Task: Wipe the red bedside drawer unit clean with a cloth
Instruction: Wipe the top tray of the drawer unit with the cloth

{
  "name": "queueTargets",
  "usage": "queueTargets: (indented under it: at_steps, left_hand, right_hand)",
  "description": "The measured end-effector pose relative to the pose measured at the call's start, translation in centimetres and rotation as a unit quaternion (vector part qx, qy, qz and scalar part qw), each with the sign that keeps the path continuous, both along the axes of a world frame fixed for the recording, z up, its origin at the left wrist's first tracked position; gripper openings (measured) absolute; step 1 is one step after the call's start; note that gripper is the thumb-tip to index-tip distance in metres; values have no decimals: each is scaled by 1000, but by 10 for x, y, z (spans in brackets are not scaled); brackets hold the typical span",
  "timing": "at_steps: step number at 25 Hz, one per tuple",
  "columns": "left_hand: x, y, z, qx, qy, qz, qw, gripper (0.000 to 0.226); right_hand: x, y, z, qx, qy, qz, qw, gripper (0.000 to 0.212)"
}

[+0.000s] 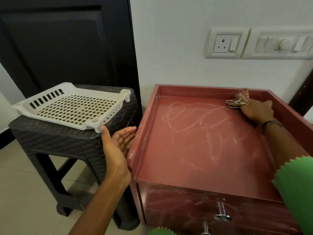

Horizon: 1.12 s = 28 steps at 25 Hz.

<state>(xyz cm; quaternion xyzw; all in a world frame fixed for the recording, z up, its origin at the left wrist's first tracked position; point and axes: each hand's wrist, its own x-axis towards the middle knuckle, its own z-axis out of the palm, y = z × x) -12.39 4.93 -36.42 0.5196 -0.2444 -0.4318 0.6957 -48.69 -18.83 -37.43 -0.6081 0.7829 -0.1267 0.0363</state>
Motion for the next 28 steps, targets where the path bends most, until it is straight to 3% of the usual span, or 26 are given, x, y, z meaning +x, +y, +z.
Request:
queueTargets:
  at_steps: [7,9,12,14,18,22,25,28]
  left_hand:
    - [0,-9,-8,-2,-70,70,995,68]
    - [-1,-9,-9,-17,-100,112,989,62]
    - [-2,-8,-10,-13,-127,143,981,59]
    - [-4,-7,-7,-17,-141,154,978,56]
    - [-7,-3,-4,-21,-169,179,969,51]
    - [-7,-5,-6,-16,-171,177,969,52]
    - [-4,-7,-9,-11,-175,170,970,54]
    - [-5,-7,-9,-10,-175,162,971,55]
  right_hand:
    - [174,16,15,9,-38,185,982,46]
    - [225,12,9,24,-50,250,967,51]
    - [237,5,6,31,-35,286,957,47]
    - [204,5,2,-2,-11,268,963,46]
    - [88,-12,-6,-27,5,120,992,75]
    - [-3,3,3,2,11,-26,1000,54]
    - [18,17,4,-26,-5,-42,999,55]
    - [97,14,7,-46,-53,42,997,51]
